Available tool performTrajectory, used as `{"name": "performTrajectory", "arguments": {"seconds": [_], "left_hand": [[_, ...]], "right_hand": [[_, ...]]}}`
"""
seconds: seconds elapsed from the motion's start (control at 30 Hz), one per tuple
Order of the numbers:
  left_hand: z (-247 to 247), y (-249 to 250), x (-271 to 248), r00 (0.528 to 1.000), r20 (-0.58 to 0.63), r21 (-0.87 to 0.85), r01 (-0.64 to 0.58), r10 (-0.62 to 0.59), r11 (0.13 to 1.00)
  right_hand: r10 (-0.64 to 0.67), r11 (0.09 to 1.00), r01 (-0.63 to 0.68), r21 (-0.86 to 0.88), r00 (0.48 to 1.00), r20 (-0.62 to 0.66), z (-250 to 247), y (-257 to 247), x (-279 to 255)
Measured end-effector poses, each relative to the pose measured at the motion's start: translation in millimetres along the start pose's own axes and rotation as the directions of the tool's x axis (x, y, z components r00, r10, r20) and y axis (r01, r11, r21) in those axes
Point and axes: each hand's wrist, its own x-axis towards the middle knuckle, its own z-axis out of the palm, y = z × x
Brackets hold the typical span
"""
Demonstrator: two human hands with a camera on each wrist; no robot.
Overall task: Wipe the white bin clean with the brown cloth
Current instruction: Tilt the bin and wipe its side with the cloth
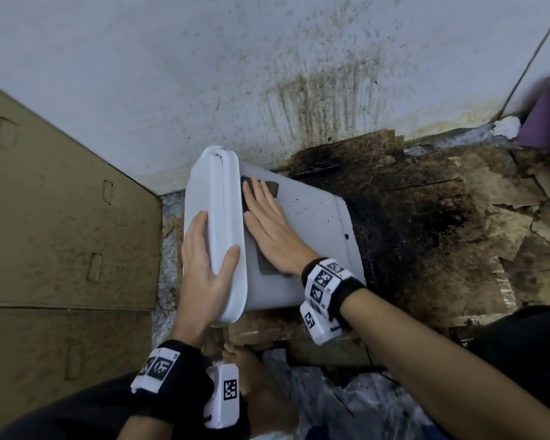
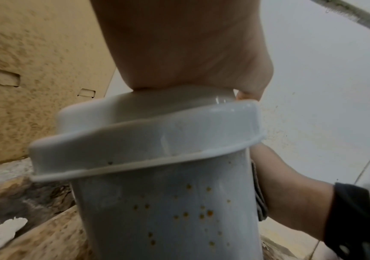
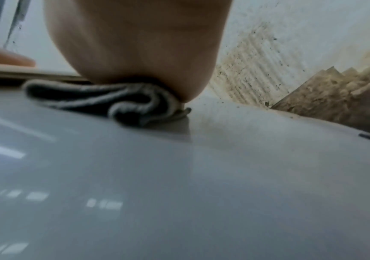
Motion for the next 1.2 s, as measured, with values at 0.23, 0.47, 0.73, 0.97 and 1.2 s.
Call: {"name": "performTrajectory", "arguments": {"seconds": [0.23,0.47,0.73,0.97,1.2], "left_hand": [[-5,-10,-4,0.999,0.002,-0.072,0.054,-0.054,0.996],[-8,-14,-2,0.997,0.019,-0.148,0.081,-0.079,0.986],[-6,-9,1,0.998,0.04,-0.145,0.054,-0.049,0.988],[-7,-5,6,0.999,0.042,-0.126,0.033,-0.028,0.991],[-8,-6,6,0.999,0.034,-0.085,0.01,-0.007,0.996]], "right_hand": [[0.04,0.994,-0.042,-0.099,0.999,-0.022,-12,49,0],[0.331,0.926,-0.351,-0.137,0.932,-0.15,-51,129,-23],[0.533,0.843,-0.538,-0.015,0.84,-0.103,-59,137,-18],[0.281,0.958,-0.277,0.071,0.957,-0.069,-28,60,5],[0.013,0.999,-0.015,-0.042,0.999,-0.052,-10,32,-1]]}}
